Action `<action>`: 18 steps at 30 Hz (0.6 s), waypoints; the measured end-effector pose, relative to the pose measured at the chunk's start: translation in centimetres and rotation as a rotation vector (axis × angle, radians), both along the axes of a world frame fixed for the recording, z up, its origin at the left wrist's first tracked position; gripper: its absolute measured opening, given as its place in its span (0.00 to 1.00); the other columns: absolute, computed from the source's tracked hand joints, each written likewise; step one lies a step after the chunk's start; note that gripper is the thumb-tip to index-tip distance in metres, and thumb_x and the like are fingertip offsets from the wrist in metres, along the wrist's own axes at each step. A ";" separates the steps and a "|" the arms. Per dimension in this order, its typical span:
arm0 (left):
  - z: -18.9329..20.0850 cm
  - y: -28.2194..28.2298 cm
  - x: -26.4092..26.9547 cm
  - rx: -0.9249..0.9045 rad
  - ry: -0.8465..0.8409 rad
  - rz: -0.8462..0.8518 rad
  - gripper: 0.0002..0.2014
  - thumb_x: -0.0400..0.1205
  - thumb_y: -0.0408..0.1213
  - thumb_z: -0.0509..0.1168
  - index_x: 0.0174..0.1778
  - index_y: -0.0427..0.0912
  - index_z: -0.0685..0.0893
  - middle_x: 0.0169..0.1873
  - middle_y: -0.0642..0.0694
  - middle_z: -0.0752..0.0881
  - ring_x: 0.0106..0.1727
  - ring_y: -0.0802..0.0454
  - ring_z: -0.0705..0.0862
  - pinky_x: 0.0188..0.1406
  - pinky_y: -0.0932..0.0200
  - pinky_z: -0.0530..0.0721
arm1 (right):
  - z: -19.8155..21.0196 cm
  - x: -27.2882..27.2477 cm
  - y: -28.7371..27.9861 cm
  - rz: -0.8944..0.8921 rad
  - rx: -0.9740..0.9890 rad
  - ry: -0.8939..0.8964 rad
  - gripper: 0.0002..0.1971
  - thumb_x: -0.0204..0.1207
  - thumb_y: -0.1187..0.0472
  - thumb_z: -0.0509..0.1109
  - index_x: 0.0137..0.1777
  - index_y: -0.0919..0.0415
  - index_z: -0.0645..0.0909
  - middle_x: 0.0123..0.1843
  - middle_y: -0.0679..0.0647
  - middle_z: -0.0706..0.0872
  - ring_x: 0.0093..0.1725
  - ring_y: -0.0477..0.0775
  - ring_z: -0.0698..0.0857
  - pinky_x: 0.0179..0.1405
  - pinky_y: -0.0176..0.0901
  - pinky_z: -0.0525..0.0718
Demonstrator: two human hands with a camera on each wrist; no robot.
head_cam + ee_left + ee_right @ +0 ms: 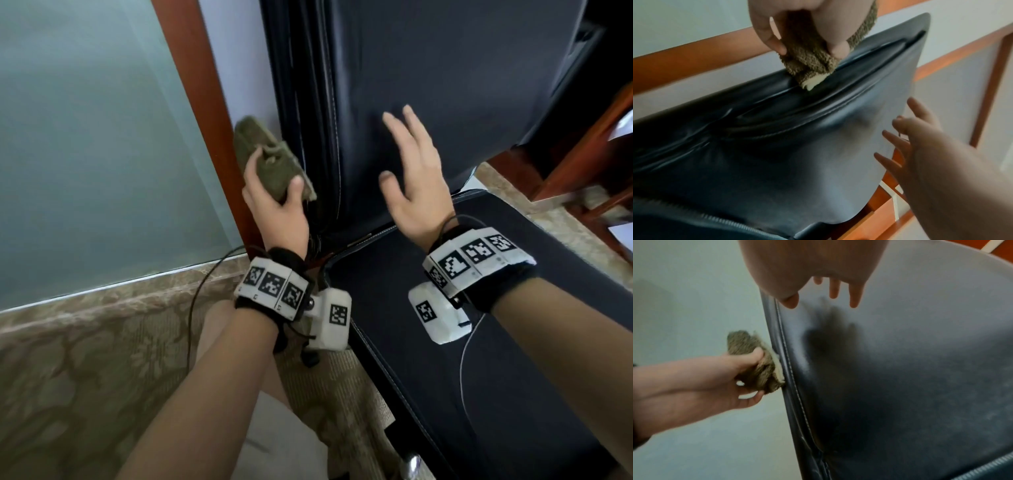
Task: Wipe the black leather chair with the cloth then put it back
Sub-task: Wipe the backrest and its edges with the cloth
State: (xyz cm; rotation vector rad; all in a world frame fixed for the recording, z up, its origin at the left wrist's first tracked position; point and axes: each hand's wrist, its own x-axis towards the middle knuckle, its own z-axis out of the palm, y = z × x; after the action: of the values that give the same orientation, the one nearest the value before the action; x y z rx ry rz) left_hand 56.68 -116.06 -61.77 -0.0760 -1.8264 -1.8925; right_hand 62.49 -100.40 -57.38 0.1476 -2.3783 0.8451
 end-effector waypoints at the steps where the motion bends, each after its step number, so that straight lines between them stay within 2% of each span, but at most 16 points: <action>1: 1.0 0.0 -0.2 -0.051 0.040 -0.030 0.28 0.75 0.31 0.67 0.71 0.47 0.69 0.65 0.41 0.72 0.65 0.52 0.73 0.60 0.82 0.66 | 0.5 -0.1 -0.5 0.004 0.027 0.023 0.33 0.73 0.68 0.60 0.80 0.55 0.60 0.82 0.58 0.55 0.79 0.54 0.57 0.72 0.19 0.45; 4: 1.5 0.2 -0.5 -0.202 0.014 -0.078 0.29 0.78 0.31 0.66 0.74 0.52 0.68 0.67 0.40 0.70 0.63 0.55 0.72 0.52 0.88 0.64 | 1.4 -0.5 -1.7 0.014 0.100 0.087 0.31 0.73 0.69 0.60 0.79 0.58 0.63 0.82 0.62 0.56 0.79 0.58 0.58 0.75 0.24 0.45; 7: 0.2 -0.1 -0.8 -0.264 -0.024 -0.103 0.31 0.77 0.32 0.67 0.76 0.53 0.67 0.66 0.43 0.71 0.64 0.53 0.74 0.58 0.77 0.67 | 1.2 -1.2 -2.4 0.020 0.132 0.055 0.30 0.74 0.68 0.60 0.78 0.58 0.64 0.82 0.62 0.56 0.79 0.59 0.57 0.77 0.35 0.48; 8: -0.2 -0.4 -1.0 -0.274 -0.036 -0.119 0.32 0.77 0.31 0.68 0.77 0.51 0.67 0.65 0.43 0.71 0.62 0.56 0.73 0.58 0.79 0.66 | 1.1 -1.4 -2.5 0.022 0.136 0.038 0.30 0.75 0.68 0.60 0.78 0.58 0.64 0.82 0.62 0.56 0.80 0.60 0.57 0.77 0.38 0.49; 10: -0.4 -1.0 -1.0 -0.234 -0.025 -0.177 0.32 0.76 0.27 0.68 0.75 0.44 0.68 0.67 0.43 0.72 0.63 0.58 0.72 0.61 0.82 0.64 | 0.9 -1.6 -2.5 0.020 0.138 0.022 0.30 0.75 0.68 0.60 0.78 0.58 0.64 0.82 0.62 0.57 0.80 0.62 0.57 0.77 0.41 0.50; 12: -0.4 -1.6 -1.1 -0.099 0.013 -0.192 0.31 0.74 0.30 0.68 0.73 0.45 0.68 0.67 0.46 0.72 0.66 0.56 0.74 0.70 0.67 0.70 | 1.1 -1.8 -2.4 0.004 0.135 0.030 0.30 0.75 0.69 0.60 0.78 0.57 0.64 0.82 0.61 0.56 0.80 0.62 0.56 0.77 0.38 0.48; 13: -0.2 -1.8 -1.3 -0.029 0.015 -0.173 0.31 0.73 0.32 0.67 0.73 0.47 0.68 0.66 0.47 0.72 0.66 0.57 0.75 0.70 0.62 0.72 | 1.3 -1.9 -2.3 -0.009 0.135 0.044 0.30 0.75 0.69 0.59 0.78 0.57 0.64 0.82 0.61 0.56 0.80 0.62 0.56 0.77 0.35 0.46; 15: 0.6 -1.9 -1.9 0.073 0.027 -0.164 0.31 0.73 0.35 0.66 0.74 0.48 0.66 0.67 0.47 0.71 0.66 0.58 0.74 0.70 0.62 0.73 | 1.8 -2.4 -2.2 -0.042 0.136 0.073 0.30 0.75 0.68 0.59 0.79 0.55 0.64 0.82 0.60 0.55 0.81 0.63 0.54 0.76 0.29 0.42; 17: 1.5 -1.5 -2.4 0.072 0.064 -0.230 0.32 0.74 0.40 0.66 0.74 0.52 0.64 0.70 0.46 0.70 0.70 0.55 0.72 0.73 0.60 0.70 | 2.1 -2.8 -2.2 -0.059 0.127 0.066 0.31 0.75 0.68 0.58 0.79 0.53 0.62 0.83 0.59 0.54 0.81 0.64 0.52 0.75 0.32 0.43; 18: 1.9 -1.2 -2.5 0.037 0.072 -0.269 0.32 0.74 0.43 0.65 0.74 0.54 0.62 0.70 0.47 0.68 0.71 0.57 0.70 0.74 0.62 0.67 | 2.0 -3.0 -2.3 -0.057 0.119 0.049 0.31 0.75 0.68 0.58 0.80 0.53 0.61 0.83 0.58 0.53 0.82 0.63 0.50 0.75 0.35 0.44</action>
State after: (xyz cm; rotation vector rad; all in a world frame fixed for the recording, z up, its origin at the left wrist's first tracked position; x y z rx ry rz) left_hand 54.14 -117.29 -59.89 -0.3894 -1.8059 -2.0730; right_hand 59.50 -102.70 -55.36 0.1466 -2.3751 0.6665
